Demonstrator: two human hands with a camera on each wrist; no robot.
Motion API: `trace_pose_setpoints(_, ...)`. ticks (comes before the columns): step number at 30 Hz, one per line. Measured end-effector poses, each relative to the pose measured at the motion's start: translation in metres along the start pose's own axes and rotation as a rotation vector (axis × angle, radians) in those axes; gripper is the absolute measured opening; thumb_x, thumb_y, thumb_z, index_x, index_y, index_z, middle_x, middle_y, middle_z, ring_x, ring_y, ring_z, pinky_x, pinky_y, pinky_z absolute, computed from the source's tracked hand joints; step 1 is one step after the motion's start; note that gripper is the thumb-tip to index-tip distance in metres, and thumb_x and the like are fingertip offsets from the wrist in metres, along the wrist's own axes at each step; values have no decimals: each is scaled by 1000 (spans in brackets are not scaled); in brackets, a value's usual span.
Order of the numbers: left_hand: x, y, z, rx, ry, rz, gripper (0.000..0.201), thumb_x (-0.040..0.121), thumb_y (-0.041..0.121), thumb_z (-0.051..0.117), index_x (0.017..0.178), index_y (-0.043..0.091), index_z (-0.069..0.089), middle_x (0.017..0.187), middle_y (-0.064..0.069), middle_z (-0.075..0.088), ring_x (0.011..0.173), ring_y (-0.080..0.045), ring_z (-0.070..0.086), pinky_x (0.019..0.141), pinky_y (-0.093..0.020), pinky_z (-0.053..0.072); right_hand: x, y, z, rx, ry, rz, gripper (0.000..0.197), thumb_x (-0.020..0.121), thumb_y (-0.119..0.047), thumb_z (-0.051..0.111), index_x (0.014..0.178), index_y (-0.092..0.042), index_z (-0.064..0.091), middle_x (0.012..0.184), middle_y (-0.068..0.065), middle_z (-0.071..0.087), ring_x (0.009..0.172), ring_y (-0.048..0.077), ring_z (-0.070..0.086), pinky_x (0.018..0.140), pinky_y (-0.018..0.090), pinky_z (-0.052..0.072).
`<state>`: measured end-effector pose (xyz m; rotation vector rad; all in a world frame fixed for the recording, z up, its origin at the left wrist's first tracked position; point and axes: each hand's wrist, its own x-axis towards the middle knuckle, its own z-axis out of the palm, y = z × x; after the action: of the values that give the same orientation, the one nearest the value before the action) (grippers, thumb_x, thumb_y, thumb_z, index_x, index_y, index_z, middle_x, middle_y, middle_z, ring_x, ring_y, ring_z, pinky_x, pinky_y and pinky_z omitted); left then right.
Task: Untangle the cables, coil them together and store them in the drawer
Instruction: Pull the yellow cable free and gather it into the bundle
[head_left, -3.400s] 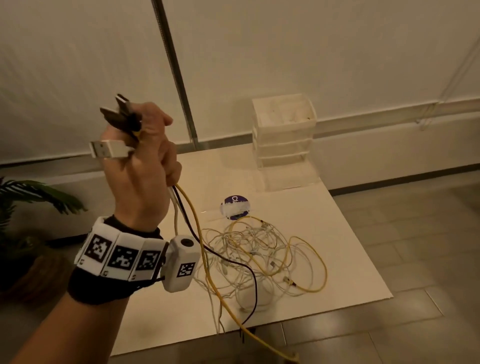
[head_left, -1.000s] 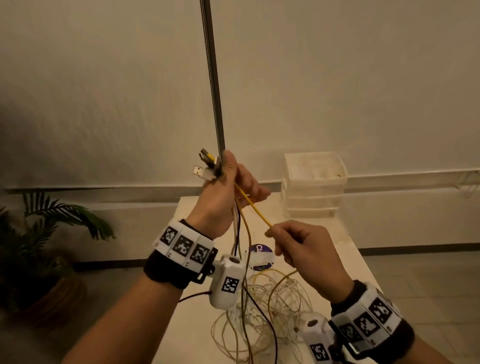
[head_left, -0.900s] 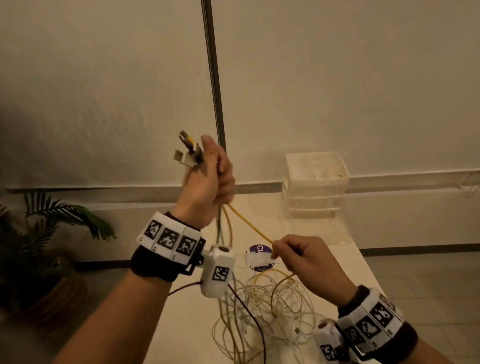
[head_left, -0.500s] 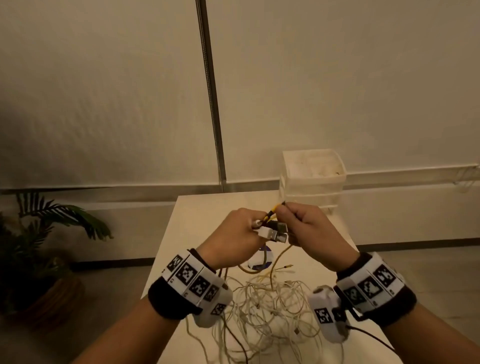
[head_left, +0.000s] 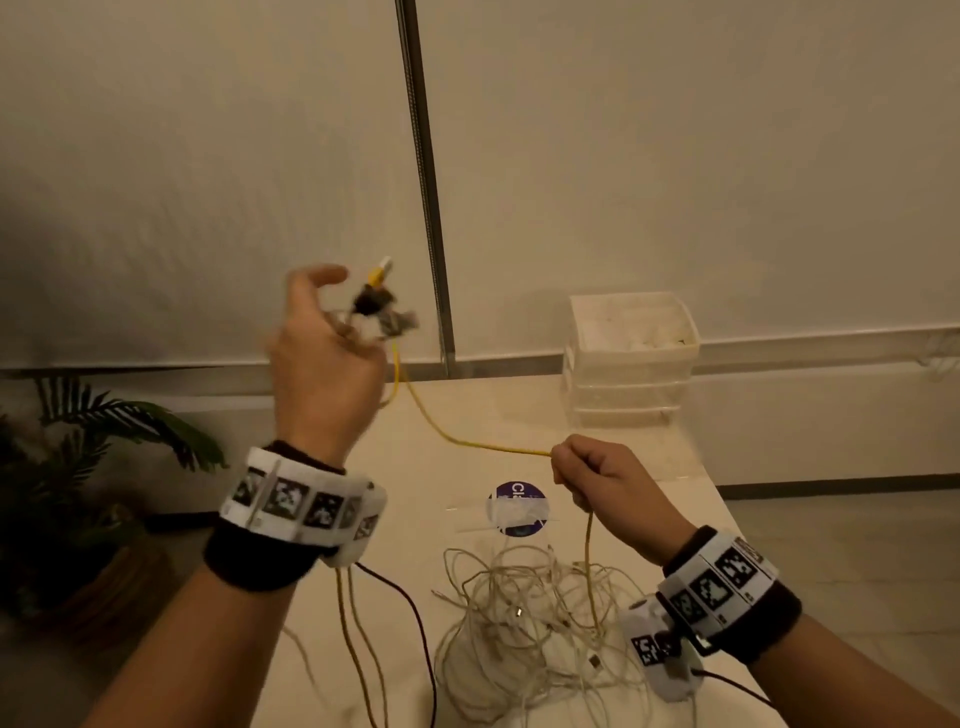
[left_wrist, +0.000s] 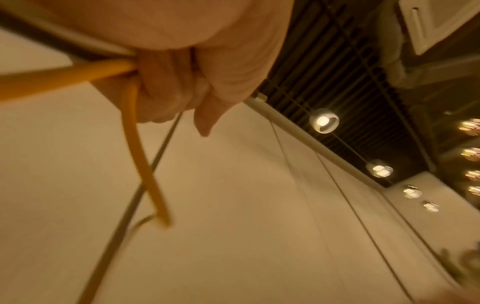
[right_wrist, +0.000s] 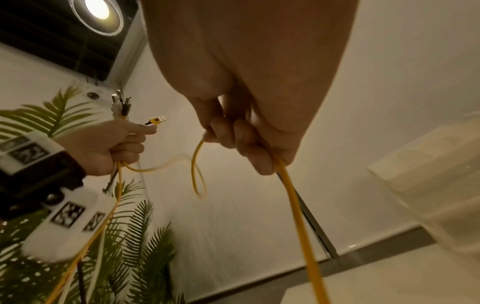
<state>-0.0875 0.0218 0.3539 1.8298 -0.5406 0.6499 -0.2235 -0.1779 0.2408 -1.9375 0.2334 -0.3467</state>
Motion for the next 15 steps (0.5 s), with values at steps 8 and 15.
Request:
trace_pose_setpoints(8,-58,1,48,-47,-854,107,28,81,4,53,98,16,72,85,0,73,77,-14,66,68,-31,51,10,-33,0,277,-99,-16,36,100,-17,46,91,17,53,54,2,36,51,12,27,52,29,25)
trace_pose_setpoints(15,-38,-6,36,1,-659,92,37,76,-5,49,75,27,67,79,3,73,75,-20,67,66,-38,54,5,-42,-8,435,-188,46,32,100,-23,43,84,1,58,55,4,36,47,14,24,48,25,27)
